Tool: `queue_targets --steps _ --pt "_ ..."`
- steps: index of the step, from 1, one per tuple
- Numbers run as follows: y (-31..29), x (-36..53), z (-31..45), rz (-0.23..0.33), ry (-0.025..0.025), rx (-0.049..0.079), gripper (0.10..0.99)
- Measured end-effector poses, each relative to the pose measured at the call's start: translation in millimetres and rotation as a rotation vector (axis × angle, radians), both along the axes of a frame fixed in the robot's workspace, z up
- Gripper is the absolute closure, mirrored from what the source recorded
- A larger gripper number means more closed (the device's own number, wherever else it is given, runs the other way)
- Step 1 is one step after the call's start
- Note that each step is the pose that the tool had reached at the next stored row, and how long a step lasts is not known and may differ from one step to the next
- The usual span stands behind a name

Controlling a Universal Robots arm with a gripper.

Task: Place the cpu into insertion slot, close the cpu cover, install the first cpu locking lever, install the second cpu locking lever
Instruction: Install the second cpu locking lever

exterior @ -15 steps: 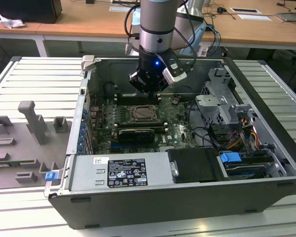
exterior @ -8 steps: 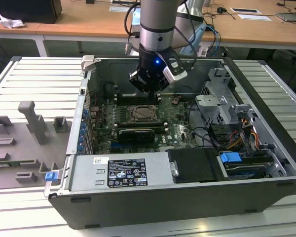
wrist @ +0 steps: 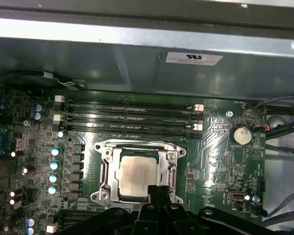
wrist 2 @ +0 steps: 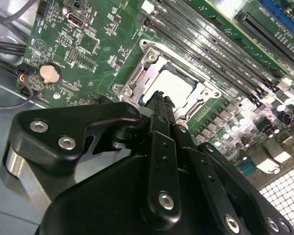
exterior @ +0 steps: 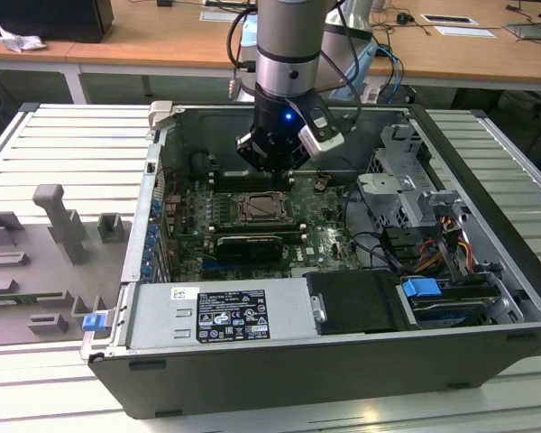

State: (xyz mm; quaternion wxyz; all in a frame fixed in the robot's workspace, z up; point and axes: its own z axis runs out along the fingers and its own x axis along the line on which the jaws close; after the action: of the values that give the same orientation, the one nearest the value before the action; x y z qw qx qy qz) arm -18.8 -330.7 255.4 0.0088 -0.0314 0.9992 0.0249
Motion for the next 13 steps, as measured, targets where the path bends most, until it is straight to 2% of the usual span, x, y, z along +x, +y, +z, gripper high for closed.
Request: queue_targets --steps 5,10,11,12,13 --pt "-6.6 0.0 0.0 0.000 0.0000 0.000 0.980" --pt "-10.0 0.0 0.0 0.000 0.0000 0.000 0.980" --pt "-11.7 0.0 -0.3 0.000 0.0000 0.000 0.980" --pt "-17.3 0.0 -1.4 0.000 -0.0001 0.000 0.980" --pt "-19.9 0.0 -2.0 0.000 -0.0001 0.002 0.980"
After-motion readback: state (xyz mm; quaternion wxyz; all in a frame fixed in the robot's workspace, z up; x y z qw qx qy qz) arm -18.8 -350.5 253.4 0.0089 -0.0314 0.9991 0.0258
